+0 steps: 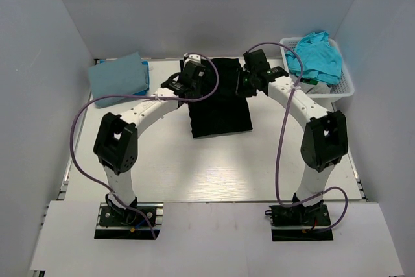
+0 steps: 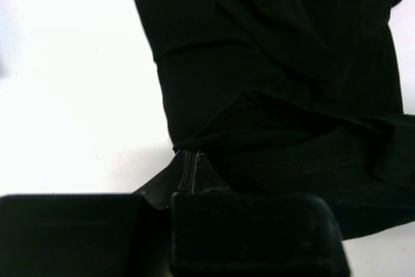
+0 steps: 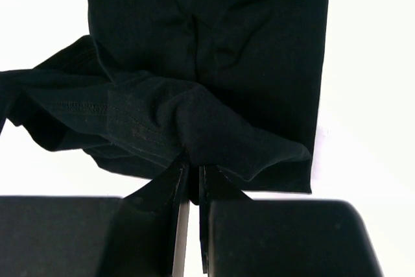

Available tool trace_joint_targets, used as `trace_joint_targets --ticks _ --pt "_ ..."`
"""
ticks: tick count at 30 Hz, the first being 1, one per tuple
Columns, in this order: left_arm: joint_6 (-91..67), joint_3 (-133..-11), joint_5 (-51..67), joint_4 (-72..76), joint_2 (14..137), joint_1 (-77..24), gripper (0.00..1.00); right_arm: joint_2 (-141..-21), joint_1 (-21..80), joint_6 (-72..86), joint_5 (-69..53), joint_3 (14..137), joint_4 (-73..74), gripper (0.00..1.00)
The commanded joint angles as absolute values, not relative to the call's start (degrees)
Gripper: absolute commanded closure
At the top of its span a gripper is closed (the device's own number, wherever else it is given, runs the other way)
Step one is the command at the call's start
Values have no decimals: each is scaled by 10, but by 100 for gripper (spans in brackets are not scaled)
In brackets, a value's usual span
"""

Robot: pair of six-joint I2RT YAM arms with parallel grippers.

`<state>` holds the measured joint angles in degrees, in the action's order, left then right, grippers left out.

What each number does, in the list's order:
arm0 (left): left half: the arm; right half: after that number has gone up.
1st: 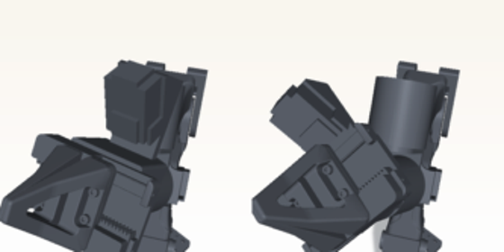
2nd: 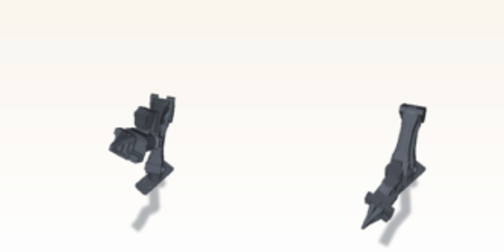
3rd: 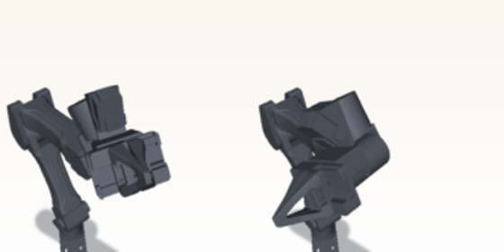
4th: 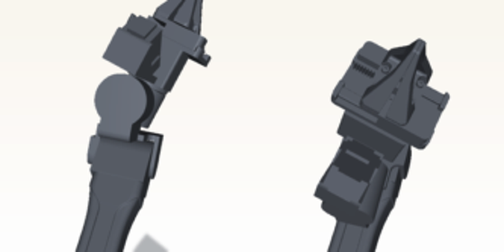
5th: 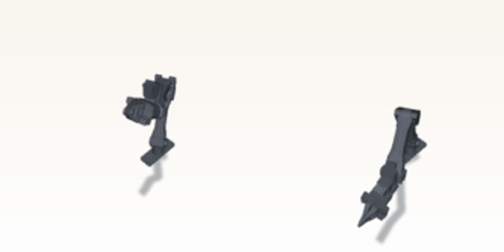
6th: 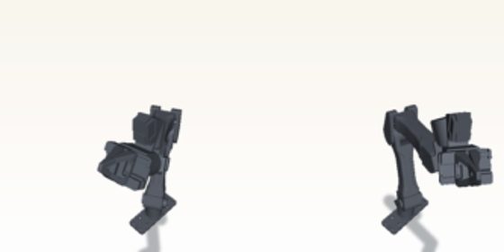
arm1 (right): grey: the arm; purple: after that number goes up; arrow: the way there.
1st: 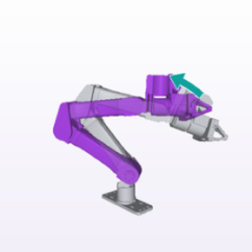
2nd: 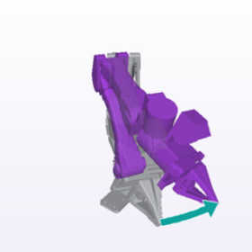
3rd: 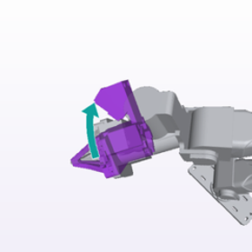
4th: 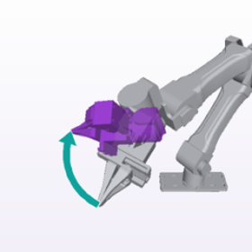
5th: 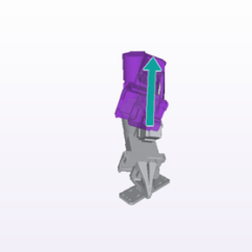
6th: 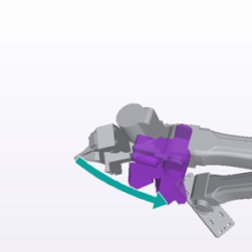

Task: Fold and stack the t-shirts
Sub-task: Fold the folded rectangular tshirt in 1/3 of the way

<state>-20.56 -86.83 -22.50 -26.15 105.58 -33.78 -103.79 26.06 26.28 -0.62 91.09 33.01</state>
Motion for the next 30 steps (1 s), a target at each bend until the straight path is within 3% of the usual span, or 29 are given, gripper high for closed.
trace_joint_targets --ticks 1,9,11,12,13,14,15,16,17,21,26,30 --pt "-192 -903 -205 -244 1067 -326 100 -1062 251 247 -21 955 303 100" --pt "-192 -915 -166 -228 1112 -301 100 -1142 234 256 -34 1010 312 100" --pt "-192 -915 -161 -222 1127 -295 98 -1157 230 261 -36 1028 317 95" --pt "-192 -924 -161 -222 1135 -295 88 -1170 230 262 -40 1033 317 88" --pt "-192 -929 -161 -222 1142 -288 69 -1174 229 266 -40 1036 319 77" --pt "-192 -937 -156 -222 1151 -282 14 -1186 225 265 -42 1050 317 48" --pt "-192 -973 -156 -238 1176 -282 0 -1200 223 265 -53 1059 309 30" --pt "-211 -1000 -163 -277 1190 -269 0 -1214 220 258 -55 1096 309 12" --pt "-211 -1026 -163 -298 1200 -269 0 -1221 219 253 -65 1113 310 10" --pt "-219 -1079 -163 -336 1195 -254 0 -1217 214 227 -70 1172 333 10" --pt "-253 -940 -129 -309 1085 -254 0 -1107 221 208 -154 952 243 10" --pt "-300 -805 -112 -303 970 -259 0 -1083 232 194 -226 880 203 10"
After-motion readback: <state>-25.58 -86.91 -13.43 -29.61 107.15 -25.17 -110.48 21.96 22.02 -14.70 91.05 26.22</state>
